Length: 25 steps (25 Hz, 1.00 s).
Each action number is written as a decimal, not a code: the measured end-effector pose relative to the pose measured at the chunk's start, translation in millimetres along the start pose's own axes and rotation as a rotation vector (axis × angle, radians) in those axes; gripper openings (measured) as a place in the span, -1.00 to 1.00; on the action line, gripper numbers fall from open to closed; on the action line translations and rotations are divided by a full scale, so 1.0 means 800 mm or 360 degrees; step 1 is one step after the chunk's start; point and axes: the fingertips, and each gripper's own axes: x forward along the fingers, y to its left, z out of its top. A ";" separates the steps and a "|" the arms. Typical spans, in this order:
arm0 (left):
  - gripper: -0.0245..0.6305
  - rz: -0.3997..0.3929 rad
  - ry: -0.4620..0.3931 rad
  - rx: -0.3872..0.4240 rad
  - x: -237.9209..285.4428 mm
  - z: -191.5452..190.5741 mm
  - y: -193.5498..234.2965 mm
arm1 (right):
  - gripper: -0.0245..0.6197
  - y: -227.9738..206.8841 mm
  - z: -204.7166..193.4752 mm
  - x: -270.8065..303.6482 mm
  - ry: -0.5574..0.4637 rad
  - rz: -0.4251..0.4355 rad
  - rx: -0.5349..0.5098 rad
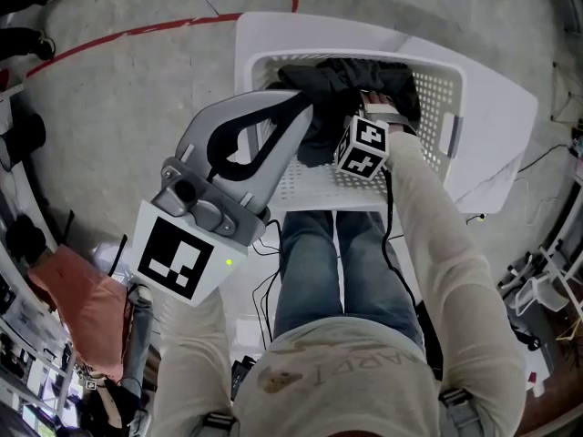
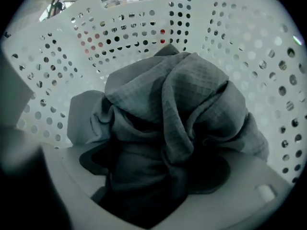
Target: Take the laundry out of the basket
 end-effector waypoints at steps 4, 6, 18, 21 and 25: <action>-0.92 -0.0001 0.0001 -0.0007 0.002 -0.002 0.000 | 0.17 -0.010 -0.001 -0.003 0.0047 -0.0085 -0.0004; -0.92 -0.0004 0.0005 -0.0009 0.001 -0.002 -0.001 | -0.05 -0.012 0.000 -0.007 0.0053 -0.0107 0.0027; -0.92 0.0040 0.0024 0.0003 0.003 -0.002 -0.012 | -0.40 -0.022 0.021 -0.054 -0.0192 -0.0087 0.0292; -0.92 0.0082 0.0005 0.0002 -0.001 0.009 -0.018 | -0.40 -0.023 0.039 -0.098 -0.0353 -0.0099 0.0345; -0.92 0.0134 -0.0017 0.0019 0.000 0.034 -0.036 | -0.40 -0.021 0.058 -0.169 -0.0581 -0.0120 0.0432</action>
